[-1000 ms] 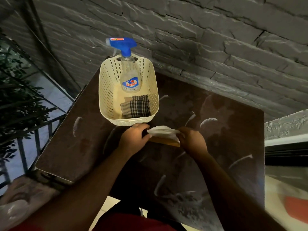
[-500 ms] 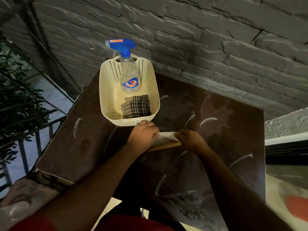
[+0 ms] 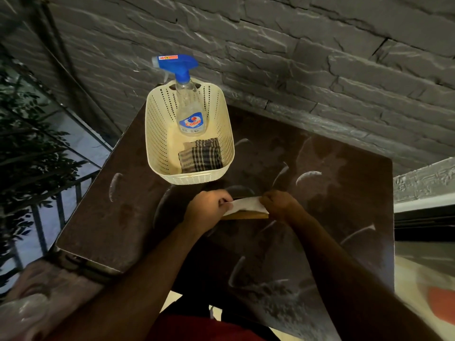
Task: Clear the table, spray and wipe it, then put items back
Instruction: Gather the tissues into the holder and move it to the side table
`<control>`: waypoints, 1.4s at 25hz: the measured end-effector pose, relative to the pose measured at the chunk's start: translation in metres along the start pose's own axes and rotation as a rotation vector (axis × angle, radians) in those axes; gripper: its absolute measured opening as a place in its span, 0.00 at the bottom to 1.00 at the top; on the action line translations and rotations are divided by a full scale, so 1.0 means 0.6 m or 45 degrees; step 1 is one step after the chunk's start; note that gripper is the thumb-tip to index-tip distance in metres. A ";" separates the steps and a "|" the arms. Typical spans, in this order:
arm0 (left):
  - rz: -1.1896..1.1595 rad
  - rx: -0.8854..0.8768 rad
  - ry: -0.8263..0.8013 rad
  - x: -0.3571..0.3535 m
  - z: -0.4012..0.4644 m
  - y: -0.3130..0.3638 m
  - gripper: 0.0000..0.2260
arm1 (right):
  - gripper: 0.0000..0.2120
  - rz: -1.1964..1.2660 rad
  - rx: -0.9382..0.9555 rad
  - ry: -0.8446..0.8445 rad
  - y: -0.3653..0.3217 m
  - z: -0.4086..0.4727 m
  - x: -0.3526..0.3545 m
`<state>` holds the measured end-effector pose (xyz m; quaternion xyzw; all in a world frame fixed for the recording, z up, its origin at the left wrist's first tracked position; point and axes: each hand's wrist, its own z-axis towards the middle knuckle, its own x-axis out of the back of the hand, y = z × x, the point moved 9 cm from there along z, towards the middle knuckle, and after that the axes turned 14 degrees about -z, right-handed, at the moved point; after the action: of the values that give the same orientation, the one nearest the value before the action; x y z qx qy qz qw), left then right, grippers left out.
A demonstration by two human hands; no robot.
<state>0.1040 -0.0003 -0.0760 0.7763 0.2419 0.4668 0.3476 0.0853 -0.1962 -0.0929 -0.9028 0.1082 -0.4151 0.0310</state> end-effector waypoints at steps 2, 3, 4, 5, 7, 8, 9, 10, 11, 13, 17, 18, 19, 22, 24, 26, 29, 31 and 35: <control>-0.069 0.069 -0.067 -0.007 0.004 -0.011 0.05 | 0.15 -0.082 -0.058 -0.051 0.005 0.001 -0.005; -0.081 0.105 -0.080 -0.008 0.006 -0.015 0.05 | 0.15 -0.110 -0.084 -0.073 0.007 0.002 -0.007; -0.075 0.145 -0.074 -0.007 0.008 -0.021 0.04 | 0.14 -0.118 -0.109 -0.082 0.010 0.002 -0.008; -0.063 0.187 -0.056 -0.007 0.009 -0.026 0.04 | 0.12 -0.106 -0.131 -0.073 0.012 0.002 -0.006; -0.059 0.244 0.013 -0.003 0.008 -0.034 0.03 | 0.10 -0.064 -0.188 -0.017 0.018 -0.003 0.000; -0.064 0.258 0.055 0.002 0.009 -0.036 0.03 | 0.10 -0.049 -0.222 0.021 0.023 -0.004 0.003; -0.066 0.282 0.096 0.007 0.009 -0.039 0.03 | 0.11 -0.041 -0.255 0.070 0.028 -0.009 0.011; -0.056 0.315 0.136 0.015 0.010 -0.044 0.03 | 0.11 -0.023 -0.314 0.131 0.038 -0.015 0.021; -0.032 0.346 0.180 0.025 0.009 -0.051 0.03 | 0.11 0.003 -0.386 0.200 0.052 -0.024 0.034; -0.014 0.331 0.302 0.048 0.000 -0.061 0.05 | 0.10 0.053 -0.490 0.329 0.083 -0.042 0.058; 0.051 -0.492 0.464 0.056 -0.053 0.019 0.06 | 0.08 -0.017 -0.016 0.605 0.032 -0.057 0.077; 0.117 -0.642 0.404 0.037 -0.064 0.038 0.08 | 0.09 -0.063 0.160 0.599 0.003 -0.057 0.066; 0.191 -0.700 0.335 0.016 -0.065 0.049 0.11 | 0.12 -0.131 0.297 0.560 -0.023 -0.057 0.053; 0.390 -0.628 0.169 -0.020 -0.039 0.047 0.17 | 0.18 -0.353 0.403 0.481 -0.062 -0.051 0.026; 0.423 -0.597 0.099 -0.025 -0.031 0.034 0.17 | 0.22 -0.411 0.362 0.532 -0.060 -0.054 0.030; 0.416 -0.593 0.084 -0.019 -0.028 0.024 0.15 | 0.25 -0.433 0.344 0.474 -0.052 -0.055 0.023; 0.388 -0.599 0.127 0.001 -0.022 0.015 0.09 | 0.21 -0.422 0.252 0.348 -0.021 -0.049 0.009; 0.366 -0.530 0.146 0.015 -0.012 0.000 0.12 | 0.19 -0.344 0.154 0.359 0.010 -0.047 0.012; 0.302 -0.428 0.246 0.035 -0.018 -0.022 0.11 | 0.10 -0.161 -0.059 0.418 0.075 -0.062 0.028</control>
<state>0.1030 0.0267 -0.0710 0.6822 0.0997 0.6104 0.3900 0.0602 -0.2424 -0.0623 -0.8284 0.0641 -0.5555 -0.0342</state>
